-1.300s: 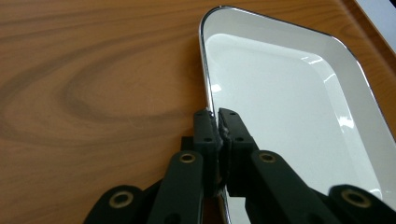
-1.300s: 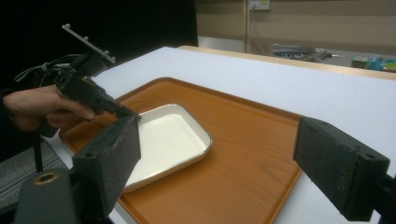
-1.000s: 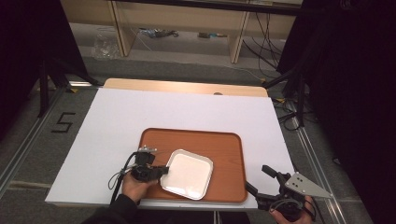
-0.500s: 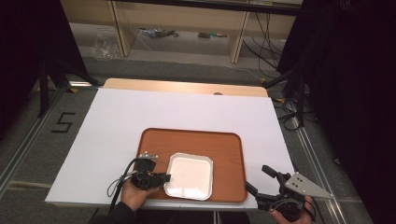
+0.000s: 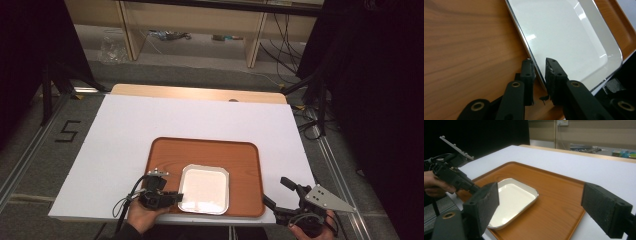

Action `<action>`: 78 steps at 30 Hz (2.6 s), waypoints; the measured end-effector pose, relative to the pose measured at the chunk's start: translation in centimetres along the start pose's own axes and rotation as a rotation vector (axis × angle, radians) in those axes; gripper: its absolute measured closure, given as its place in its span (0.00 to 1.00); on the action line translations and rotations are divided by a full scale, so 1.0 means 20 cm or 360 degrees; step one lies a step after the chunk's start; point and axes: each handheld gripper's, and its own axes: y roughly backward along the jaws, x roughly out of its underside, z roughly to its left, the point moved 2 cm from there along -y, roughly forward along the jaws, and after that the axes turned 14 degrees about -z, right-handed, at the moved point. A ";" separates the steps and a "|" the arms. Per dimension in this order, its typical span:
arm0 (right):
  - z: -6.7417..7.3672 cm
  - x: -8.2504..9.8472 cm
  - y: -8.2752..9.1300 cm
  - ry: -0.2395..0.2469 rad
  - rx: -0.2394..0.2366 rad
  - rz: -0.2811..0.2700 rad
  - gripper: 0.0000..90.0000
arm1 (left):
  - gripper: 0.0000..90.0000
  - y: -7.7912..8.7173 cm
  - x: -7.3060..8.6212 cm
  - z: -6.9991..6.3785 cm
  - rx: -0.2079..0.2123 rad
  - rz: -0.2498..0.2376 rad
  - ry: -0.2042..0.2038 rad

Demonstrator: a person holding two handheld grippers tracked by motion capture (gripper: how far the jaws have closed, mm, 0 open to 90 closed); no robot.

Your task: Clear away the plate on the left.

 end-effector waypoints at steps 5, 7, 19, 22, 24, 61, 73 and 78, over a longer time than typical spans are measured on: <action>0.00 0.00 0.00 -0.0003 -0.0002 -0.0002 0.18 | 0.84 0.01 0.01 -0.01 -0.0019 -0.0026 0.0014; 0.00 0.00 0.00 -0.0003 -0.0002 -0.0005 0.18 | 0.83 0.02 0.02 -0.02 0.0010 -0.0008 -0.0001; 0.00 0.00 0.00 0.0003 -0.0002 0.0003 0.18 | 0.83 0.01 0.02 -0.03 0.0028 -0.0013 -0.0012; 0.00 0.00 0.00 0.0004 -0.0009 0.0002 0.18 | 0.81 0.00 0.02 -0.04 0.0075 -0.0027 0.0005; 0.00 0.00 0.00 0.0002 -0.0008 -0.0004 0.18 | 0.70 -0.01 0.02 -0.04 0.0070 -0.0043 0.0014; -0.03 0.01 -0.01 0.0042 -0.0027 -0.0017 0.18 | 0.32 0.31 -0.15 0.02 0.0058 -0.0590 -0.0198; -0.02 0.01 -0.02 0.0050 -0.0045 -0.0019 0.18 | 0.30 0.39 -0.15 0.03 0.0032 -0.0674 -0.0237; -0.02 0.00 -0.02 0.0052 -0.0045 -0.0021 0.18 | 0.30 0.41 -0.15 0.04 0.0037 -0.0698 -0.0251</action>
